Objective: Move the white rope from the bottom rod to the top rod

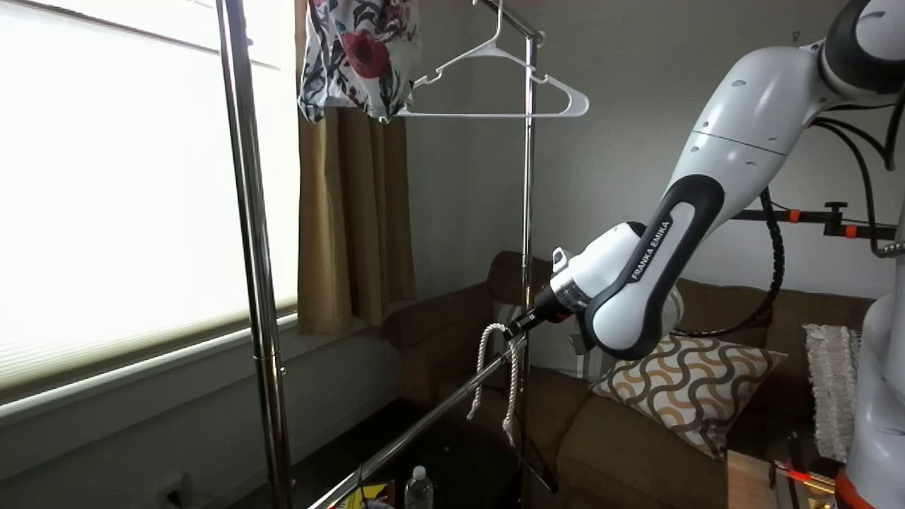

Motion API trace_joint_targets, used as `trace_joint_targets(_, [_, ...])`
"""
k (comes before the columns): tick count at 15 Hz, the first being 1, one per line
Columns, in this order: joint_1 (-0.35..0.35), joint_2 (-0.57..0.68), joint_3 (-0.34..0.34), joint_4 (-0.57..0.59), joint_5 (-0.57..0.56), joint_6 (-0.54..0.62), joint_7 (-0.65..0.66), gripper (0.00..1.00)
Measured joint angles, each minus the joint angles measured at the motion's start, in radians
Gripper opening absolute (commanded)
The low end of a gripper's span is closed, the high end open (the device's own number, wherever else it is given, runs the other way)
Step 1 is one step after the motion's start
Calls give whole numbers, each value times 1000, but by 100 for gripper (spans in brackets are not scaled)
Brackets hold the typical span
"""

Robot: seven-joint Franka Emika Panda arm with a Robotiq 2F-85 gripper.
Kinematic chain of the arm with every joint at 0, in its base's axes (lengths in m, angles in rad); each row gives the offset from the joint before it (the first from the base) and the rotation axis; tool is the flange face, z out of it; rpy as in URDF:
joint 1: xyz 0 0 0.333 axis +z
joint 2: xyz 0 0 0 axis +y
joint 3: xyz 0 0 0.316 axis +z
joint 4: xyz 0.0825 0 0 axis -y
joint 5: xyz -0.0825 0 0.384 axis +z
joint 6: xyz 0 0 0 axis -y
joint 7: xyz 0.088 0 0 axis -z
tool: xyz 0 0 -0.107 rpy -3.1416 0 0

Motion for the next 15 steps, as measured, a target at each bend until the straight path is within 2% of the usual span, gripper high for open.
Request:
trace_joint_targets(7, [29, 51, 51, 22, 549, 11, -118, 3])
trace_joint_targets(11, [83, 114, 76, 23, 867, 41, -122, 3])
trace_joint_targets(12, [96, 128, 88, 23, 946, 33, -122, 11])
trace_joint_targets(13, [108, 134, 112, 25, 1020, 12, -123, 11])
trace_joint_targets(14, [119, 132, 139, 28, 1070, -6, -124, 3])
trace_joint_targets(15, [129, 129, 156, 30, 1096, -9, -124, 3])
